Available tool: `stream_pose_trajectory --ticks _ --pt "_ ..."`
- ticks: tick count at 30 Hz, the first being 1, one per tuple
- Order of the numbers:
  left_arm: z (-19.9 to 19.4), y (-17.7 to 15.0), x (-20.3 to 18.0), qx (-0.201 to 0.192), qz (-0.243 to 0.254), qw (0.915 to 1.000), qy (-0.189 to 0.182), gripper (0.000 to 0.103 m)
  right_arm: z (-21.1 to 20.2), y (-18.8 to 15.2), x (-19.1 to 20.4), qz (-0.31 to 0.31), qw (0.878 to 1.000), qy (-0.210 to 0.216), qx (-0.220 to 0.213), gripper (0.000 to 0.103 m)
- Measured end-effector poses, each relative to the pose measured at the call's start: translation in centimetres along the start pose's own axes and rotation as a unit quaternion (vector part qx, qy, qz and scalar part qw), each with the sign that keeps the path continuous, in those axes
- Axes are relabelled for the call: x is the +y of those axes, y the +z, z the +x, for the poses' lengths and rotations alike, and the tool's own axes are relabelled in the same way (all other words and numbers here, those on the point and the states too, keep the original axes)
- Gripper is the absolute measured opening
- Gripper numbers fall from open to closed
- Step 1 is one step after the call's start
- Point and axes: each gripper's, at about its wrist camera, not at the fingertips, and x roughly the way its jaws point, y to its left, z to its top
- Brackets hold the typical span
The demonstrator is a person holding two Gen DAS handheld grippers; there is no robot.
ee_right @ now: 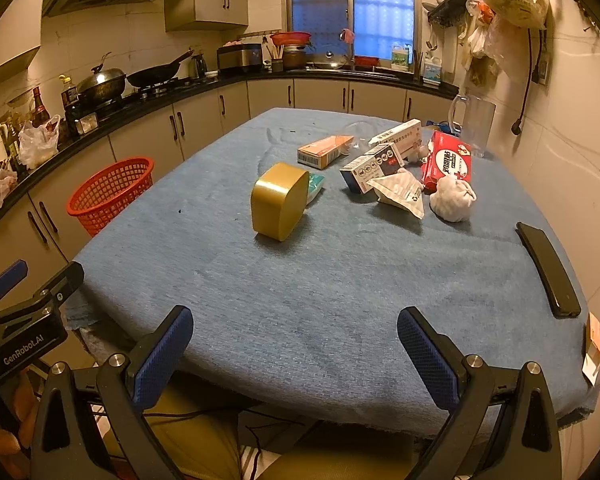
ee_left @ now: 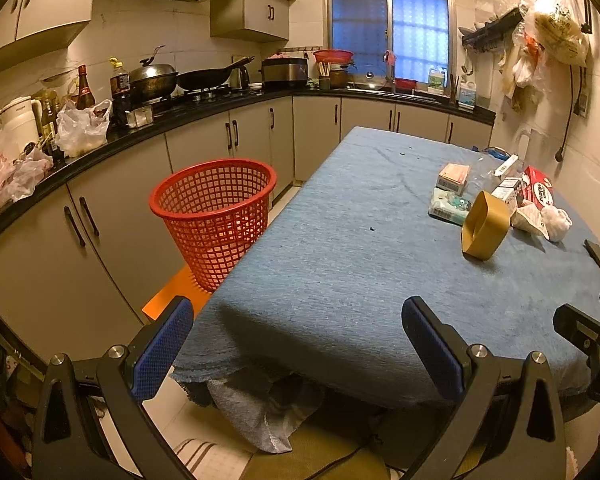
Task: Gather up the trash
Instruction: 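Move both tools toward the items on the blue table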
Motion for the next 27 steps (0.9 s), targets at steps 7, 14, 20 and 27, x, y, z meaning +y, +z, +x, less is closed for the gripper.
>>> stream_pose_trajectory --ticks 7,14,20,27 --pt "0.3 -0.1 -0.7 0.004 0.008 0.9999 -0.008 0.103 0.1 -0.1 -0.3 0.003 1.0 0.0 0.004 0.103" --pt "0.9 0.0 -2.1 0.013 0.028 0.9993 -0.019 0.103 0.8 -0.1 -1.3 0.007 1.0 -0.009 -0.004 0.103" --pt "1.4 1.3 -3.3 0.022 0.039 0.9973 -0.058 0.103 1.1 0.3 -2.9 0.025 1.0 -0.007 0.012 0.103" --pt "2.7 4.2 -6.4 0.036 0.081 0.9873 -0.131 0.103 1.5 1.9 -8.1 0.081 0.996 -0.001 0.022 0.099"
